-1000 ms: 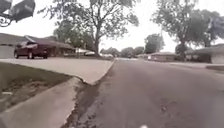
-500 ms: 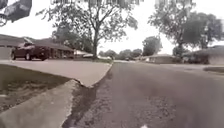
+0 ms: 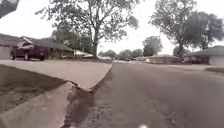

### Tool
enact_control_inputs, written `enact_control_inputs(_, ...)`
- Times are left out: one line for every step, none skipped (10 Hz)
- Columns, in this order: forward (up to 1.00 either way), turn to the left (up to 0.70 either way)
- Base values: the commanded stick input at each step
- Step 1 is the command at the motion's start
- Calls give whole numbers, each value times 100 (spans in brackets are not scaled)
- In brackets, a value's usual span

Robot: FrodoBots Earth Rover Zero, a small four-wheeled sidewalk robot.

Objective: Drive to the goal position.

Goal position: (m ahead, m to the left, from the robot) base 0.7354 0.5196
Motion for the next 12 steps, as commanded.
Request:
enact_control_inputs(70,0)
enact_control_inputs(70,0)
enact_control_inputs(70,0)
enact_control_inputs(70,0)
enact_control_inputs(70,0)
enact_control_inputs(70,0)
enact_control_inputs(70,0)
enact_control_inputs(70,0)
enact_control_inputs(70,0)
enact_control_inputs(70,0)
enact_control_inputs(70,0)
enact_control_inputs(70,0)
